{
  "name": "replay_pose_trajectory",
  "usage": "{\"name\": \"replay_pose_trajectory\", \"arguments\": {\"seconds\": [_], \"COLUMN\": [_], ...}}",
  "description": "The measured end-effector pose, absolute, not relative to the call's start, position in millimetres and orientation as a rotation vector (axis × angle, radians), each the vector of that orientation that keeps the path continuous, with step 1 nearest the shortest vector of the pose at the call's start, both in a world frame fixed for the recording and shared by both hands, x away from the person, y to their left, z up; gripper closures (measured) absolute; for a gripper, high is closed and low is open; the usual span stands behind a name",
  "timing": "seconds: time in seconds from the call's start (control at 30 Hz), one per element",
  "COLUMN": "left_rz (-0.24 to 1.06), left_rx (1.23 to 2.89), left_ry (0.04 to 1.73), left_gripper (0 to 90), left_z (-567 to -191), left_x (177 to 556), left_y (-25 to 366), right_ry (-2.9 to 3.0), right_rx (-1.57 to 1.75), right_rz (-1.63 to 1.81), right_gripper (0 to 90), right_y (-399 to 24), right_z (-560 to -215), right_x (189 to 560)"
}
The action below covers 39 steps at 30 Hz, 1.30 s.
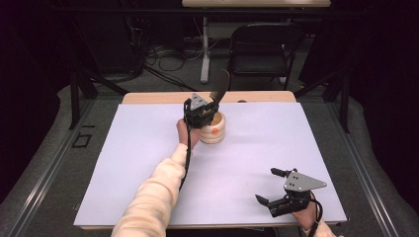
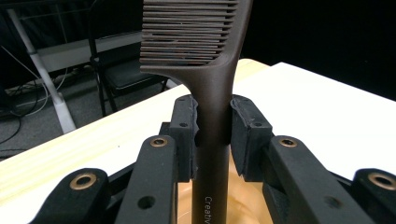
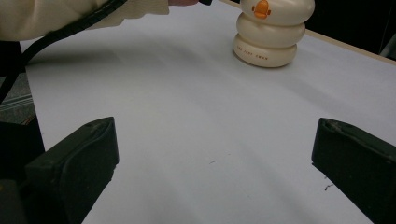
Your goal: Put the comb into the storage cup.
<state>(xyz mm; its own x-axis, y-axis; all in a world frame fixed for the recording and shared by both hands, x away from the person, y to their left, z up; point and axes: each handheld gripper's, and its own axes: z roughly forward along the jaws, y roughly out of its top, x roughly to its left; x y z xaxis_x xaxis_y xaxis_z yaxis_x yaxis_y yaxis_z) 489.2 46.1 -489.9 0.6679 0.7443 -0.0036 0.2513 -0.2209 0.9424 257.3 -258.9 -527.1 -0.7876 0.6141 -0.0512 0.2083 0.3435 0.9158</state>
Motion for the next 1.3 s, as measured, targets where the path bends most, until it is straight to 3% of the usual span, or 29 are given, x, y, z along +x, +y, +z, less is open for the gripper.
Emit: {"name": "replay_pose_trajectory", "arguments": {"seconds": [1.3], "left_rz": [0.528], "left_rx": [1.824], "left_ry": [0.795], "left_gripper": [72.2], "left_z": [-498.0], "left_x": [489.9], "left_y": [46.8], "right_ry": [2.225], "right_rx": [0.725], "right_rz": [1.433], "right_gripper": [0.0], "right_y": [-258.9], "right_z": [-527.1], "right_x": [257.2]}}
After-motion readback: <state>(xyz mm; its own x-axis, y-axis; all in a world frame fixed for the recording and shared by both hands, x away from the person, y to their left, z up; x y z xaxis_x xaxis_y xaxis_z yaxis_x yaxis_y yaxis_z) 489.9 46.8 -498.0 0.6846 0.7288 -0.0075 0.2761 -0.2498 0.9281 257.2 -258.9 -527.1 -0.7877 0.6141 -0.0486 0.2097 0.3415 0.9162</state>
